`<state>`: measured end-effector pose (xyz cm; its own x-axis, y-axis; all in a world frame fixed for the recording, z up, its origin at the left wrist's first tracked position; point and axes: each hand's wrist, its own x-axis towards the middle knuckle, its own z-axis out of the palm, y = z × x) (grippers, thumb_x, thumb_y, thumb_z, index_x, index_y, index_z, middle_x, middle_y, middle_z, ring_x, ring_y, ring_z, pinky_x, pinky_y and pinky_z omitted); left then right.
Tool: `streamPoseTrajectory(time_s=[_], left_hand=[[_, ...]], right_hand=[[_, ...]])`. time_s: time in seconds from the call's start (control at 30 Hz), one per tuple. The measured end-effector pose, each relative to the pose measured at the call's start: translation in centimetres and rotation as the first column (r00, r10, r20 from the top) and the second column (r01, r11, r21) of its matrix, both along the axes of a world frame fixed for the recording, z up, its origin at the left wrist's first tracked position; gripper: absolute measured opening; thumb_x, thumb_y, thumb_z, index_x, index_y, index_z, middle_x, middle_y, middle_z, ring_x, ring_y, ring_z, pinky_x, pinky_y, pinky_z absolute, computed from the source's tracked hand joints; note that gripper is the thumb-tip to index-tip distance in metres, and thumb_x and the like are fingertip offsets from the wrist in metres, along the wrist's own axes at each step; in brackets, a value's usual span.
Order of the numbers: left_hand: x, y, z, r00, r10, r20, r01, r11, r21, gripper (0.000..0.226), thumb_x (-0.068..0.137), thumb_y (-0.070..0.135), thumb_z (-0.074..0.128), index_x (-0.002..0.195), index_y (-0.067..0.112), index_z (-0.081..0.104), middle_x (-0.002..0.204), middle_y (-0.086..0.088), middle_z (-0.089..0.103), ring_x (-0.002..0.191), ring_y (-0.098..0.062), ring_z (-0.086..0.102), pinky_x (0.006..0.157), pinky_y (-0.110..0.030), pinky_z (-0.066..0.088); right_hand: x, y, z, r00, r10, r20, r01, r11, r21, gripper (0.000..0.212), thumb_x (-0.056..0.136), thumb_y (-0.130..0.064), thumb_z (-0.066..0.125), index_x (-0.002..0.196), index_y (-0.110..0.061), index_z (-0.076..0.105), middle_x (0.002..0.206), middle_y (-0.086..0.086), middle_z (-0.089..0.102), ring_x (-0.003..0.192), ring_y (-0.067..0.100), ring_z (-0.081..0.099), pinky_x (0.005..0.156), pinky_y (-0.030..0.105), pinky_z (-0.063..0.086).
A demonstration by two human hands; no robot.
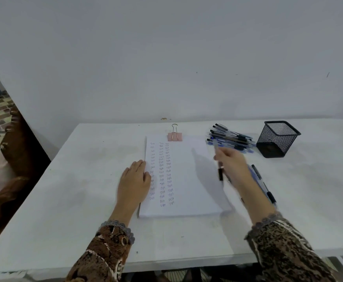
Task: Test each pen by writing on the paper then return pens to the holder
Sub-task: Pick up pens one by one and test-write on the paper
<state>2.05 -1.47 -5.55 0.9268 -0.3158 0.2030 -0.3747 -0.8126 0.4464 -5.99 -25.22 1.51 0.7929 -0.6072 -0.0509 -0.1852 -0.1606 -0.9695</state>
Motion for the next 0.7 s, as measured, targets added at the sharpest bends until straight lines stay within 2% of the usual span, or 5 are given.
streamPoseTrajectory(time_s=[0.1, 0.17, 0.33, 0.5, 0.7], left_hand=[[0.1, 0.0, -0.1, 1.0, 0.007, -0.01, -0.007, 1.0, 0.004, 0.048, 0.098, 0.024, 0.031, 0.144, 0.011, 0.03, 0.152, -0.001, 0.028, 0.141, -0.014, 0.02, 0.117, -0.03, 0.01], [0.2, 0.0, -0.2, 1.0, 0.012, -0.012, -0.012, 1.0, 0.008, 0.048, 0.098, 0.024, 0.03, 0.144, 0.01, 0.029, 0.152, -0.001, 0.028, 0.141, -0.013, 0.021, 0.117, -0.029, 0.01], [0.3, -0.1, -0.3, 1.0, 0.017, -0.004, -0.017, 1.0, 0.013, 0.048, 0.098, 0.024, 0.031, 0.144, 0.009, 0.029, 0.151, -0.002, 0.029, 0.14, -0.013, 0.023, 0.117, -0.029, 0.012], [0.2, -0.1, -0.2, 1.0, 0.023, -0.005, -0.023, 1.0, -0.008, 0.047, 0.098, 0.024, 0.032, 0.143, 0.01, 0.032, 0.151, -0.001, 0.03, 0.139, -0.014, 0.025, 0.117, -0.029, 0.013], [0.3, -0.1, -0.2, 1.0, 0.026, -0.011, -0.026, 1.0, -0.004, 0.048, 0.098, 0.024, 0.032, 0.143, 0.011, 0.031, 0.151, -0.001, 0.029, 0.139, -0.014, 0.025, 0.117, -0.029, 0.014]], right_hand=[[-1.3, -4.9, 0.4, 0.986, -0.156, -0.054, 0.13, 0.936, -0.328, 0.024, 0.094, -0.016, 0.053, 0.11, -0.001, 0.062, 0.09, 0.01, 0.065, 0.066, 0.015, 0.054, 0.058, 0.019, 0.04], [-2.3, -7.4, 0.1, 0.952, -0.255, -0.17, 0.159, 0.885, -0.437, 0.025, 0.094, -0.014, 0.051, 0.114, 0.0, 0.059, 0.11, 0.018, 0.063, 0.092, 0.027, 0.06, 0.07, 0.022, 0.038], [-3.8, -10.7, -1.3, 0.833, -0.271, -0.483, -0.024, 0.854, -0.52, 0.023, 0.088, -0.002, 0.051, 0.103, 0.005, 0.067, 0.115, 0.024, 0.063, 0.111, 0.037, 0.055, 0.09, 0.033, 0.042], [-4.0, -11.4, -1.5, 0.809, -0.178, -0.56, -0.117, 0.885, -0.45, 0.016, 0.088, -0.005, 0.054, 0.098, -0.005, 0.067, 0.093, 0.013, 0.059, 0.095, 0.029, 0.057, 0.078, 0.03, 0.041], [-2.7, -12.3, -0.7, 0.745, -0.197, -0.637, -0.257, 0.797, -0.547, 0.022, 0.088, -0.015, 0.057, 0.103, -0.003, 0.068, 0.111, 0.016, 0.065, 0.102, 0.032, 0.058, 0.088, 0.033, 0.046]])
